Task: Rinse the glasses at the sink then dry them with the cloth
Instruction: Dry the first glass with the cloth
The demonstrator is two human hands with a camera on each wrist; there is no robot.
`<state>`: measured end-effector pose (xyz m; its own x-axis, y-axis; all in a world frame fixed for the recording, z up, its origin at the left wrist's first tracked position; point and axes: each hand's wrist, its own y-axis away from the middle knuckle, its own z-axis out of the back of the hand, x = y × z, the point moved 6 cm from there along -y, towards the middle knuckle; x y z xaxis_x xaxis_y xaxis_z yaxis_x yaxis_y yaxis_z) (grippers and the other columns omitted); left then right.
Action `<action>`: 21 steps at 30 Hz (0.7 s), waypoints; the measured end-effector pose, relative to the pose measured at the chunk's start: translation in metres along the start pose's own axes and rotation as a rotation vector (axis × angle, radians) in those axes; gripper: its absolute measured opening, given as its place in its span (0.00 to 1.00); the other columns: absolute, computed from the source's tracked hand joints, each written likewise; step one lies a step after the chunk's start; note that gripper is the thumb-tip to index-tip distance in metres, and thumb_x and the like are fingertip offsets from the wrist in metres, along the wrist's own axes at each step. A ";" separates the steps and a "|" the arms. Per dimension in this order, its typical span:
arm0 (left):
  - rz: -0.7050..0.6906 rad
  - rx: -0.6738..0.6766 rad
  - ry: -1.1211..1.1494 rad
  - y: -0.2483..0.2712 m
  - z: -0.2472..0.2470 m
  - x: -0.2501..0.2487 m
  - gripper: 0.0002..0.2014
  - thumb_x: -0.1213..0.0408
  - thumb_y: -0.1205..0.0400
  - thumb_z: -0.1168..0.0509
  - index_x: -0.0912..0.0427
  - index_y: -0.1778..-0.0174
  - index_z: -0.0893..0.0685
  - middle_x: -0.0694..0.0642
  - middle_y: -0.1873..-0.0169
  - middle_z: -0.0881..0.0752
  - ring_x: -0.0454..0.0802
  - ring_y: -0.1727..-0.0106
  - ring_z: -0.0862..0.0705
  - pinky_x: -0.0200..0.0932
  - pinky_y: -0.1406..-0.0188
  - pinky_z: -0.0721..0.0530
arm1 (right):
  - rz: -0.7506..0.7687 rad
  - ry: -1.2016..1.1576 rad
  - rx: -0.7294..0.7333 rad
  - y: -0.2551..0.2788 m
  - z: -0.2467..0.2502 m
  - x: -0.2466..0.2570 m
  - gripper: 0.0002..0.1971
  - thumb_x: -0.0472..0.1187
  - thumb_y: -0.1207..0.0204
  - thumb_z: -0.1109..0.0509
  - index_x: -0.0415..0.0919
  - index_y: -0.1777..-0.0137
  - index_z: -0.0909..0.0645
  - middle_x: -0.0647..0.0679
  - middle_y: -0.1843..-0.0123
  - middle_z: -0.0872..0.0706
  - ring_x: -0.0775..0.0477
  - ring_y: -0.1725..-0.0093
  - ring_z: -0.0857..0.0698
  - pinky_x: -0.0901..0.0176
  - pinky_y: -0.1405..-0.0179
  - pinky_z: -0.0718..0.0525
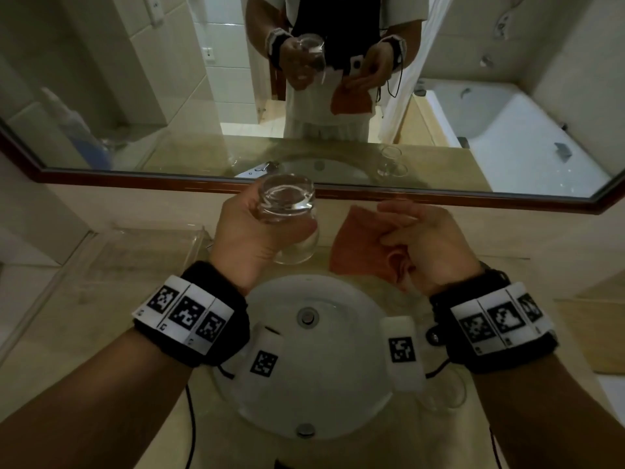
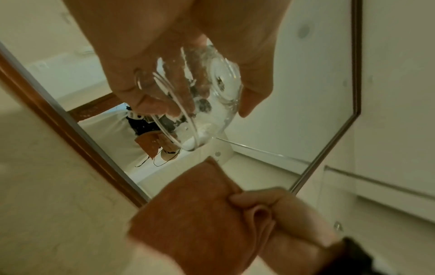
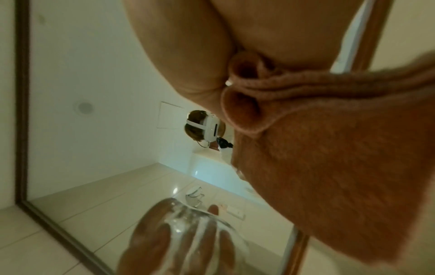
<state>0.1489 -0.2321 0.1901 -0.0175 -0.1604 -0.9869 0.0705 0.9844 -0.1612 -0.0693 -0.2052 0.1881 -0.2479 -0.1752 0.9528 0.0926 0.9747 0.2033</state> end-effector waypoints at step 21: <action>0.029 0.119 -0.482 0.005 -0.015 0.005 0.16 0.54 0.38 0.18 0.46 0.56 0.12 0.46 0.60 0.08 0.47 0.56 0.09 0.54 0.50 0.10 | 0.574 0.732 0.298 0.026 -0.069 0.009 0.24 0.29 0.17 0.39 0.44 0.21 0.27 0.50 0.37 0.13 0.56 0.49 0.11 0.65 0.51 0.11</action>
<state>0.1344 -0.2271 0.1840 0.4474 -0.1762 -0.8768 0.1778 0.9783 -0.1059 -0.0024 -0.1912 0.2179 0.4283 0.3926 0.8139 -0.2605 0.9161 -0.3049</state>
